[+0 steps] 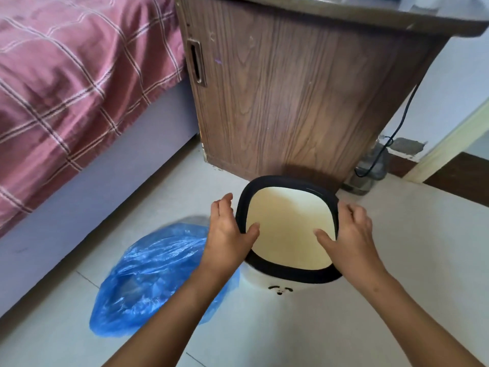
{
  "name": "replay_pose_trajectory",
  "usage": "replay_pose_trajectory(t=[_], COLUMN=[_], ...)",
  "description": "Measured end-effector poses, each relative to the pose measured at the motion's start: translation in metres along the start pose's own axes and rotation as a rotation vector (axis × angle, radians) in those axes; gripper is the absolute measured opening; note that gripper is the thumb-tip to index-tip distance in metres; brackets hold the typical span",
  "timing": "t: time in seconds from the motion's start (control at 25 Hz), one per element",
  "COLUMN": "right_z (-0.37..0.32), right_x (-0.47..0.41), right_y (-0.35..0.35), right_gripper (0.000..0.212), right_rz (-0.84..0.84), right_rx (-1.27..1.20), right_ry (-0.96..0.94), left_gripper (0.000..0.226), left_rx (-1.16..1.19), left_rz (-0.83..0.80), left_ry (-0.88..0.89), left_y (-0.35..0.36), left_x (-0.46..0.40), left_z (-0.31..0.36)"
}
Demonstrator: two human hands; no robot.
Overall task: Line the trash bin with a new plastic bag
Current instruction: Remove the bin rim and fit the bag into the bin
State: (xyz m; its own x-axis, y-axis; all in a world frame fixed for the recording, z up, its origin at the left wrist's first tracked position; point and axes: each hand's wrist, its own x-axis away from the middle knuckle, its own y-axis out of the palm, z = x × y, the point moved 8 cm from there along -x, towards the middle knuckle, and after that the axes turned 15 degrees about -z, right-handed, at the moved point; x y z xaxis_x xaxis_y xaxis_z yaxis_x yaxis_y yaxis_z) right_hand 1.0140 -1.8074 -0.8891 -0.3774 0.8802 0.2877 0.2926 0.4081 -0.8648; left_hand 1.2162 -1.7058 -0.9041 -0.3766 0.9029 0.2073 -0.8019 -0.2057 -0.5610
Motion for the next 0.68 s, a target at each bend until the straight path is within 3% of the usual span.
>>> replay_pose_trajectory(t=[0.08, 0.24, 0.48, 0.56, 0.68], right_z=[0.005, 0.009, 0.007, 0.006, 0.017], right_x=[-0.006, -0.011, -0.013, -0.011, -0.007], right_y=[0.004, 0.000, -0.006, -0.012, -0.034], right_gripper=[0.071, 0.057, 0.058, 0.056, 0.047], right_rz=[-0.001, 0.076, 0.157, 0.178, 0.253], right_rx=[-0.054, -0.138, -0.273, -0.359, -0.607], right_ry=[0.072, 0.092, -0.010, -0.041, -0.069], left_gripper=[0.068, 0.047, 0.042, 0.041, 0.039], left_rx=[-0.043, -0.050, 0.003, -0.002, 0.010], left_rz=[0.006, 0.127, 0.204, 0.205, 0.160], left_ry=[-0.106, -0.149, -0.143, -0.085, 0.138], left_y=[0.005, 0.000, -0.010, -0.013, -0.016], left_x=[-0.007, -0.007, 0.002, 0.002, 0.001], left_z=[0.005, 0.004, 0.011, 0.018, 0.038])
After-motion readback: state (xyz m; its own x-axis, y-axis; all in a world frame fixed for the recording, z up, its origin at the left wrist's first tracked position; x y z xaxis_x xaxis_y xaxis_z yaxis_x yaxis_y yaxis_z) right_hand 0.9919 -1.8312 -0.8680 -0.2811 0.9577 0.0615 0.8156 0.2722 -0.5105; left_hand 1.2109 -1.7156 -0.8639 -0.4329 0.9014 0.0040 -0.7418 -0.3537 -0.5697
